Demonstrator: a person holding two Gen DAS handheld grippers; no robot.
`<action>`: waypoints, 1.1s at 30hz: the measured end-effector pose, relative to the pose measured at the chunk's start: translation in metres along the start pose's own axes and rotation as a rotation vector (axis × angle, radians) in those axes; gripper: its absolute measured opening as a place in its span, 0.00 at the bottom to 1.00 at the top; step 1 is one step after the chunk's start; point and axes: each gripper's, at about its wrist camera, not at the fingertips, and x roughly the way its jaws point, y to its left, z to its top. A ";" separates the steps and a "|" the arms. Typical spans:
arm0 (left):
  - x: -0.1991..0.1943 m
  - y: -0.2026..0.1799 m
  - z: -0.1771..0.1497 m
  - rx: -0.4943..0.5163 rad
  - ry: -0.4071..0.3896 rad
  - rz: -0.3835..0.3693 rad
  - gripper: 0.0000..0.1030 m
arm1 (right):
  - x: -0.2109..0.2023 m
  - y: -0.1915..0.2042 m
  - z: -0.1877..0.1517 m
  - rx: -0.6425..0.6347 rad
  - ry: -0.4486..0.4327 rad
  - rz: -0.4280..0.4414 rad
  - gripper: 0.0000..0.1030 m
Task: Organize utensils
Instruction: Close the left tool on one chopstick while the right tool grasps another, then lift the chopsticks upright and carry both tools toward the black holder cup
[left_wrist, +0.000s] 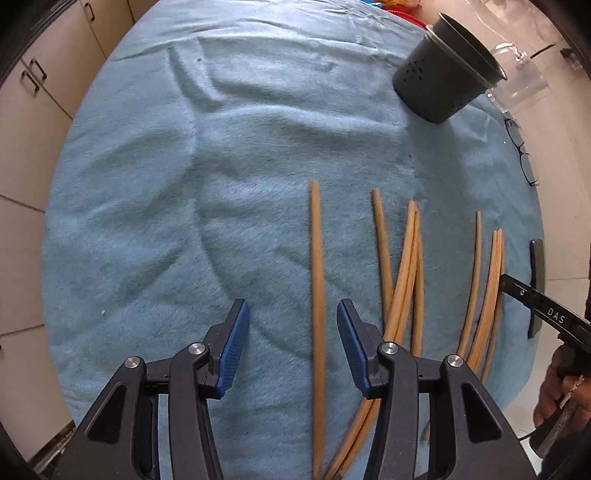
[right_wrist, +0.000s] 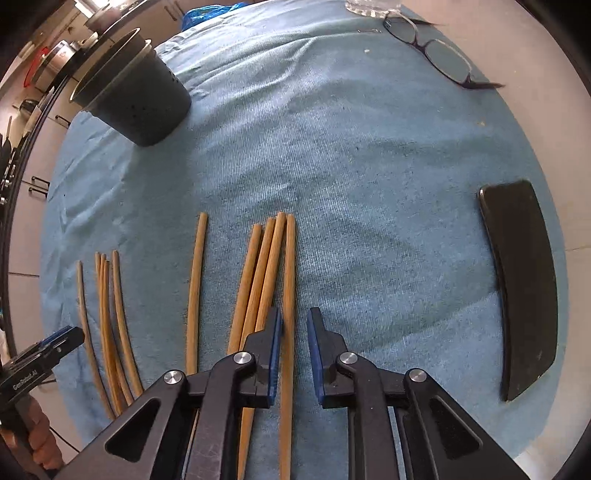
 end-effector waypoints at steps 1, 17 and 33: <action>0.001 -0.004 0.003 0.008 -0.006 0.012 0.47 | 0.002 -0.001 0.002 -0.010 0.000 0.002 0.15; -0.030 -0.026 -0.013 0.010 -0.147 0.060 0.06 | -0.022 -0.016 0.006 -0.039 -0.065 0.142 0.06; -0.143 -0.031 -0.061 0.065 -0.418 -0.001 0.06 | -0.142 -0.004 -0.059 -0.103 -0.449 0.229 0.06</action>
